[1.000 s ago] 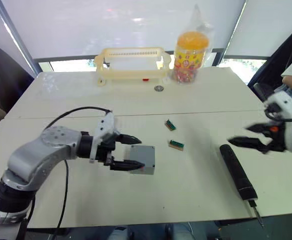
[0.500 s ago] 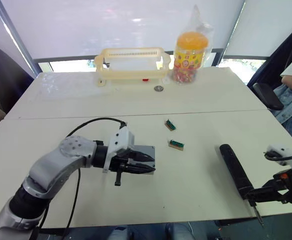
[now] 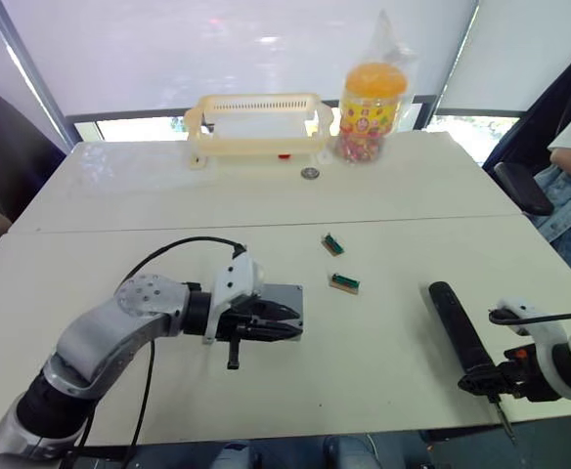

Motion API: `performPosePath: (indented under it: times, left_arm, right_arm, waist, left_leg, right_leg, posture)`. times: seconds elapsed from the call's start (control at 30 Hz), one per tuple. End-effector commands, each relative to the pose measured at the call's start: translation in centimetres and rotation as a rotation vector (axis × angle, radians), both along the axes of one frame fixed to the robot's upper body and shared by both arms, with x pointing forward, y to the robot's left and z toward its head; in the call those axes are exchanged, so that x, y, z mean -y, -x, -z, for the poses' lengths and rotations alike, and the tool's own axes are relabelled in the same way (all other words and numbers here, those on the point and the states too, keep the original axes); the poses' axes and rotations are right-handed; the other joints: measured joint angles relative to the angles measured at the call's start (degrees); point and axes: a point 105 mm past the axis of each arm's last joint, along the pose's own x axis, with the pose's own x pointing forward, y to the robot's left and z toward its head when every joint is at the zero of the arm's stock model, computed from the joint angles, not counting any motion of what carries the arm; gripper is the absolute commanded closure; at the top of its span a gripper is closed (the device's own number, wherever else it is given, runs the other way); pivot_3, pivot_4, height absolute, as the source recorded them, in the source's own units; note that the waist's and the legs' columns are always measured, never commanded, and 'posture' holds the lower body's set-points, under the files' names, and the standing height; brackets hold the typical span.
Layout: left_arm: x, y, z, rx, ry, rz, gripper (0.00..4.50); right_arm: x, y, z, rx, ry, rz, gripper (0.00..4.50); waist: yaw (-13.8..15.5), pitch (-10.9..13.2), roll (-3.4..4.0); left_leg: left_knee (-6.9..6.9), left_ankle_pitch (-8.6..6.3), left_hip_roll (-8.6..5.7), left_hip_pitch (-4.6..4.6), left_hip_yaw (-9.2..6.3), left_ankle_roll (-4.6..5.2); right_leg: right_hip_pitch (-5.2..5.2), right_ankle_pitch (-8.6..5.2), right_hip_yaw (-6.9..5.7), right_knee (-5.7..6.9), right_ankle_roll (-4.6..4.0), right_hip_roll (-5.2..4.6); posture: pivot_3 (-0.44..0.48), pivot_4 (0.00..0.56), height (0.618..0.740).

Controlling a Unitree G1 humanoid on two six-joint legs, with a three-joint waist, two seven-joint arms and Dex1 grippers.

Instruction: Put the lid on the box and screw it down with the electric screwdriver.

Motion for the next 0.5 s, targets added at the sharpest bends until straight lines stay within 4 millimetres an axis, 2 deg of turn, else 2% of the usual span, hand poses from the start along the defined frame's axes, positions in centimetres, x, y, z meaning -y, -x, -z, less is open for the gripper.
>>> performPosePath:
  times: [0.03,0.13,0.2,0.27,0.4,0.5]
  left_arm:
    - [-0.4,0.2,-0.8,0.038,0.007,0.001,3.50]
    - [-0.9,-0.4,-0.8,0.042,-0.004,-0.015,3.50]
    - [-1.5,-1.0,-0.9,0.045,-0.011,-0.034,3.50]
    - [-2.5,-2.3,-1.6,0.034,0.018,-0.078,3.50]
    - [-4.0,-4.5,-3.3,0.007,0.099,-0.136,3.50]
    - [-4.5,-5.9,-4.1,0.003,0.127,-0.154,3.50]
  right_arm:
    - [0.0,-0.2,0.5,0.004,0.031,0.007,2.77]
    - [0.3,-0.7,0.3,0.047,0.034,0.036,2.78]
    - [0.6,-1.7,-0.6,0.112,0.023,0.071,2.78]
    - [2.1,-3.6,-3.6,0.268,0.021,0.139,2.78]
    - [4.2,-6.3,-10.8,0.607,0.023,0.234,2.78]
    - [4.0,-7.2,-15.8,0.851,0.029,0.223,2.78]
  waist:
    - [0.0,0.0,-0.05]
    - [-0.1,-0.2,-0.34]
    - [-0.2,-0.2,-0.48]
    - [-0.3,-0.2,-0.45]
    - [0.0,0.1,0.38]
    - [0.0,0.1,0.41]
  left_leg:
    - [0.00,0.00,0.00,0.02,0.01,0.00]
    - [0.00,0.00,0.02,0.09,0.01,0.00]
    - [0.00,0.00,0.03,0.19,0.05,0.00]
    - [0.00,-0.01,0.04,0.38,0.23,0.01]
    - [0.01,0.04,-0.03,0.42,0.61,0.12]
    - [-0.10,0.00,-0.03,0.34,0.59,0.18]
  right_leg:
    - [0.00,0.00,0.00,0.01,0.00,0.00]
    - [0.06,0.02,0.00,0.01,-0.03,0.04]
    - [0.17,0.03,0.01,-0.01,-0.08,0.04]
    - [0.28,0.03,0.19,-0.02,-0.16,0.06]
    - [0.15,0.10,0.65,0.01,-0.09,0.03]
    - [0.02,0.20,0.65,0.04,0.22,0.09]
  posture:
    - [0.000,0.150,0.740]
    - [0.000,0.150,0.740]
    - [0.000,0.150,0.740]
    - [0.000,0.150,0.740]
    - [0.000,0.150,0.740]
    - [0.000,0.150,0.740]
